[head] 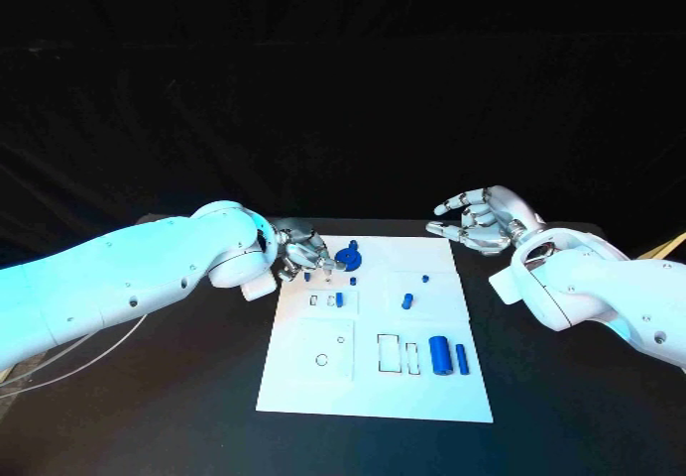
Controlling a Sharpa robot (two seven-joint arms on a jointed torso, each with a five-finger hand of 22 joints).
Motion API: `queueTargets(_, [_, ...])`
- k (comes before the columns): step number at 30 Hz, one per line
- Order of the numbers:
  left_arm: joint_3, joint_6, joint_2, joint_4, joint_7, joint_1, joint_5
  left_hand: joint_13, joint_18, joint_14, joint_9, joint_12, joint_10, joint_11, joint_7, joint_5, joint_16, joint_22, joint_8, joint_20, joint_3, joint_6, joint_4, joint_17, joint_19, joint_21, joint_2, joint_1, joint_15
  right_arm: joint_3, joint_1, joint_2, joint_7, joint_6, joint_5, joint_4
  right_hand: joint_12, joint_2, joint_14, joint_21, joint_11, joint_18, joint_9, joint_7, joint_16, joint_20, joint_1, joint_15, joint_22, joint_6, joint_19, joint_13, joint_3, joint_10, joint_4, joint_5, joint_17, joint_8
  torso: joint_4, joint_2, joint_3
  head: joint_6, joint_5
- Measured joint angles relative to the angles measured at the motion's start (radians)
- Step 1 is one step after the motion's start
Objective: Assemble the parts on the task board
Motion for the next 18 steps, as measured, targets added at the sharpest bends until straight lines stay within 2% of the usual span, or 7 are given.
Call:
queueTargets(3, [-0.005, 0.020, 0.025, -0.015, -0.037, 0.005, -0.031, 0.000, 0.000, 0.000, 0.002, 0.000, 0.000, 0.000, 0.000, 0.000, 0.000, 0.008, 0.000, 0.000, 0.000, 0.000, 0.000, 0.000, 0.000, 0.000, 0.005, -0.009, 0.000, 0.000, 0.004, 0.001, 0.070, -0.010, 0.091, -0.021, -0.120, 0.030, -0.001, -0.237, 0.007, 0.044, 0.002, 0.002, -0.106, 0.006, 0.030, 0.000, -0.077, -0.039, -0.105, -0.120, -0.017, -0.082, 0.003, 0.000, -0.047, 0.023, -0.0003, -0.001, 0.0011, -0.004, 0.001])
queueTargets(4, [-0.006, 0.023, 0.031, -0.019, -0.046, 0.007, -0.038, 0.000, 0.000, 0.000, 0.007, 0.000, 0.000, 0.000, 0.000, 0.000, 0.000, 0.008, 0.000, -0.001, 0.000, 0.000, 0.000, 0.000, 0.001, 0.000, 0.005, -0.009, 0.000, 0.000, 0.005, 0.002, 0.090, -0.011, 0.116, -0.027, -0.193, 0.030, -0.010, -0.370, 0.011, 0.077, 0.002, 0.010, -0.168, 0.011, 0.030, 0.003, -0.164, -0.049, -0.146, -0.197, -0.027, -0.121, -0.005, 0.000, -0.135, 0.027, -0.0004, -0.001, 0.0012, -0.005, 0.001])
queueTargets(5, [-0.008, 0.027, 0.039, -0.025, -0.055, 0.009, -0.044, 0.000, 0.000, 0.000, 0.007, 0.000, 0.000, 0.000, 0.000, 0.000, 0.000, 0.008, 0.000, -0.003, 0.000, 0.000, 0.000, 0.000, 0.003, 0.000, 0.005, -0.009, 0.000, 0.000, 0.006, 0.003, 0.109, -0.012, 0.142, -0.033, -0.266, 0.030, -0.058, -0.519, 0.015, 0.091, 0.002, 0.009, -0.243, 0.015, 0.030, 0.011, -0.242, -0.072, -0.201, -0.263, -0.027, -0.171, -0.005, 0.000, -0.215, 0.027, -0.0004, -0.001, 0.0013, -0.006, 0.002])
queueTargets(6, [-0.010, 0.030, 0.048, -0.034, -0.066, 0.011, -0.053, 0.001, 0.000, 0.000, 0.008, 0.000, 0.000, 0.000, -0.004, 0.000, 0.000, 0.009, 0.000, -0.004, 0.000, -0.004, 0.000, 0.000, 0.003, 0.000, 0.005, -0.010, 0.000, 0.000, 0.007, 0.005, 0.132, -0.012, 0.176, -0.042, -0.326, 0.051, -0.138, -0.683, 0.022, 0.112, 0.002, 0.015, -0.392, 0.022, 0.051, 0.017, -0.339, -0.093, -0.278, -0.318, -0.027, -0.212, -0.005, 0.000, -0.373, 0.030, -0.0006, -0.001, 0.0016, -0.006, 0.003])
queueTargets(7, [-0.011, 0.032, 0.054, -0.040, -0.073, 0.013, -0.059, 0.001, 0.000, 0.000, 0.008, 0.000, 0.000, 0.000, -0.009, 0.000, 0.000, 0.012, 0.008, -0.003, 0.000, -0.009, 0.000, 0.000, 0.003, 0.000, 0.001, -0.014, 0.000, 0.000, 0.008, 0.006, 0.148, -0.012, 0.198, -0.049, -0.368, 0.058, -0.203, -0.743, 0.027, 0.111, 0.002, 0.021, -0.523, 0.028, 0.058, 0.022, -0.382, -0.102, -0.309, -0.365, -0.027, -0.232, -0.005, 0.000, -0.515, 0.043, -0.0006, -0.001, 0.0016, -0.007, 0.003])
queueTargets(12, [-0.018, 0.041, 0.081, -0.070, -0.094, 0.018, -0.084, 0.001, 0.000, 0.000, 0.015, 0.000, 0.000, 0.000, -0.009, 0.000, 0.000, 0.014, 0.010, -0.003, 0.000, -0.009, 0.000, 0.000, 0.003, 0.000, 0.007, -0.027, 0.000, 0.000, 0.012, 0.016, 0.216, -0.014, 0.283, -0.078, -0.550, 0.050, -0.298, -0.945, 0.045, 0.111, 0.001, 0.033, -0.843, 0.045, 0.084, 0.038, -0.581, -0.114, -0.356, -0.592, -0.027, -0.283, -0.005, 0.000, -0.615, 0.043, -0.0011, -0.001, 0.0015, -0.009, 0.004])
queueTargets(18, [-0.026, 0.061, 0.108, -0.096, -0.103, 0.019, -0.093, 0.001, 0.000, 0.000, 0.021, 0.005, 0.000, 0.000, -0.009, 0.000, 0.000, 0.018, 0.010, -0.004, 0.000, -0.009, 0.000, 0.000, 0.003, 0.000, 0.010, -0.041, 0.000, 0.000, 0.014, 0.027, 0.271, -0.019, 0.335, -0.103, -0.734, 0.050, -0.425, -1.131, 0.081, 0.111, -0.017, 0.027, -1.164, 0.124, 0.084, 0.113, -0.809, -0.138, -0.436, -0.852, -0.027, -0.345, -0.005, 0.000, -0.774, 0.042, -0.0032, 0.001, 0.0008, -0.013, 0.004])
